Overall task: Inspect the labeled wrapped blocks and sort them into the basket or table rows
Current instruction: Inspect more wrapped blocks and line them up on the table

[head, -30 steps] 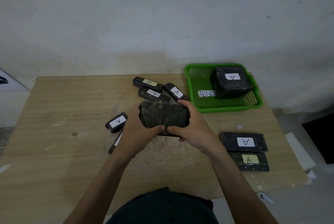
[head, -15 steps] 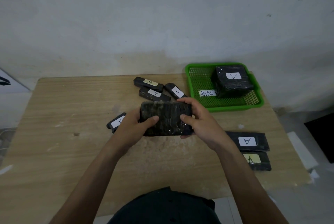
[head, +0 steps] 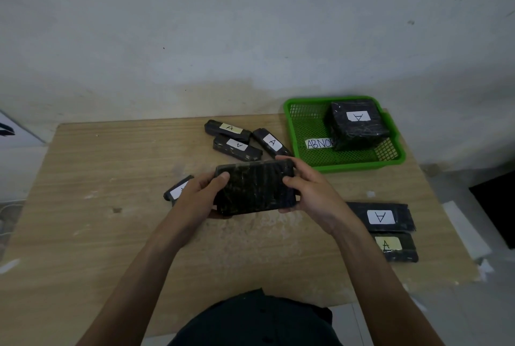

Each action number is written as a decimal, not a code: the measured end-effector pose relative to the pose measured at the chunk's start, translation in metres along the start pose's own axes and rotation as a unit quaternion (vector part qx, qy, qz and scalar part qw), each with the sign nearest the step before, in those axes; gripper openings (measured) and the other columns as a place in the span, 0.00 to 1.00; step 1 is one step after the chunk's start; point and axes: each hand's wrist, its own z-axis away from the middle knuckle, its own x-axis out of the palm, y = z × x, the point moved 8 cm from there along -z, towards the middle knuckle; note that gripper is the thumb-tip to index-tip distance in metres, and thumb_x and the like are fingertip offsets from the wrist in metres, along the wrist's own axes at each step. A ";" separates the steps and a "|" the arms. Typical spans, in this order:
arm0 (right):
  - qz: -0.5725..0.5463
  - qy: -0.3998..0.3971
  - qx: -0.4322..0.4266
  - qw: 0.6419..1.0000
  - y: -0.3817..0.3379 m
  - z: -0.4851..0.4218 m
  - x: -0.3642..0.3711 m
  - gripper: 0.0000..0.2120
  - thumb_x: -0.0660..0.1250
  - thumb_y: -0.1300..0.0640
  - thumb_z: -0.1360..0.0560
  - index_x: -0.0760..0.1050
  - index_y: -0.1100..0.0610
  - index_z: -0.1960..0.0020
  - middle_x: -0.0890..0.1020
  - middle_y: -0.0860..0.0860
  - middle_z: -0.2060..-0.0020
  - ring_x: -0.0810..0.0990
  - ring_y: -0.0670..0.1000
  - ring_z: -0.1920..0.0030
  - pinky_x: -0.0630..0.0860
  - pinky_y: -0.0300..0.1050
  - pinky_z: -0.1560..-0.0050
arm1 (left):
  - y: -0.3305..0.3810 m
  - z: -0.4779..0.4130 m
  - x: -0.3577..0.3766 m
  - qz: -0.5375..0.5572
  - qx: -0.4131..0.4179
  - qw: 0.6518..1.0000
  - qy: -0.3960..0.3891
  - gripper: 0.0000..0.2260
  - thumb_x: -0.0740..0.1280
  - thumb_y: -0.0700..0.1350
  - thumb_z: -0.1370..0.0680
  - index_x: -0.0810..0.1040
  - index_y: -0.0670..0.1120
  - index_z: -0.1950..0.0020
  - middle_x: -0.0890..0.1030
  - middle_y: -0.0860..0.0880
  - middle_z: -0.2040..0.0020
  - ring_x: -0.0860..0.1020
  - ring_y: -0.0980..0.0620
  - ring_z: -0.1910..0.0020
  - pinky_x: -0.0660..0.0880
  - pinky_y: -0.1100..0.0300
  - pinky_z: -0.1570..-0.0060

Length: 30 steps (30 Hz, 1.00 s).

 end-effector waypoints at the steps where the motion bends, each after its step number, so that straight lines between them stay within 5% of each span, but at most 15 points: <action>1: 0.001 -0.001 -0.002 1.000 -0.001 0.001 0.000 0.18 0.55 0.68 0.20 0.73 0.47 0.42 0.80 0.49 0.48 0.80 0.52 0.52 0.79 0.56 0.57 | 0.000 0.000 0.000 0.002 0.003 1.000 0.001 0.09 0.59 0.47 0.19 0.79 0.53 0.49 0.82 0.48 0.54 0.80 0.48 0.53 0.79 0.59 0.65; 7: 0.034 0.044 0.012 0.998 0.007 -0.001 0.005 0.09 0.60 0.63 0.22 0.72 0.50 0.51 0.79 0.48 0.55 0.78 0.49 0.51 0.78 0.52 0.50 | -0.009 0.002 0.007 0.021 -0.009 0.998 0.051 0.09 0.59 0.47 0.19 0.79 0.53 0.52 0.81 0.48 0.50 0.79 0.50 0.49 0.77 0.51 0.47; 10: 0.003 0.114 -0.010 0.993 0.014 -0.002 0.012 0.04 0.68 0.55 0.26 0.75 0.52 0.54 0.81 0.48 0.57 0.80 0.46 0.53 0.78 0.47 0.46 | -0.009 0.006 0.014 0.053 0.007 0.990 0.127 0.09 0.60 0.50 0.21 0.78 0.49 0.55 0.79 0.48 0.52 0.77 0.51 0.51 0.71 0.58 0.55; 13: -0.016 0.210 -0.063 0.975 0.009 0.005 0.017 0.10 0.74 0.53 0.31 0.75 0.56 0.58 0.80 0.48 0.63 0.79 0.43 0.62 0.75 0.35 0.60 | -0.007 0.014 0.021 0.088 0.028 0.977 0.191 0.10 0.65 0.51 0.23 0.76 0.45 0.56 0.79 0.49 0.57 0.77 0.56 0.57 0.69 0.63 0.60; 16: -0.021 0.265 -0.087 0.960 0.004 0.011 0.022 0.12 0.75 0.54 0.32 0.73 0.56 0.60 0.78 0.48 0.65 0.77 0.44 0.64 0.74 0.36 0.63 | -0.008 0.016 0.023 0.110 0.037 0.966 0.232 0.11 0.67 0.49 0.24 0.75 0.41 0.55 0.78 0.48 0.58 0.76 0.54 0.60 0.71 0.62 0.60; 20: -0.011 0.262 -0.095 0.960 -0.002 0.008 0.023 0.11 0.73 0.55 0.31 0.71 0.55 0.59 0.77 0.50 0.62 0.77 0.47 0.61 0.75 0.42 0.59 | -0.005 0.014 0.023 0.127 0.040 0.966 0.222 0.09 0.64 0.47 0.23 0.75 0.42 0.56 0.77 0.49 0.61 0.76 0.56 0.61 0.72 0.65 0.62; 23: -0.062 0.219 -0.103 0.968 -0.007 0.007 0.023 0.07 0.66 0.57 0.24 0.69 0.56 0.58 0.74 0.50 0.62 0.73 0.46 0.61 0.72 0.32 0.63 | 0.004 0.014 0.019 0.125 0.067 0.966 0.217 0.11 0.59 0.46 0.20 0.71 0.46 0.61 0.71 0.51 0.64 0.70 0.56 0.63 0.67 0.62 0.61; 30: 0.007 0.159 -0.105 0.982 -0.005 0.006 0.019 0.07 0.56 0.53 0.19 0.70 0.55 0.51 0.75 0.47 0.58 0.73 0.38 0.60 0.70 0.33 0.58 | -0.013 0.004 0.014 0.135 0.024 0.973 0.189 0.16 0.55 0.55 0.20 0.75 0.46 0.50 0.76 0.46 0.49 0.74 0.49 0.48 0.69 0.53 0.46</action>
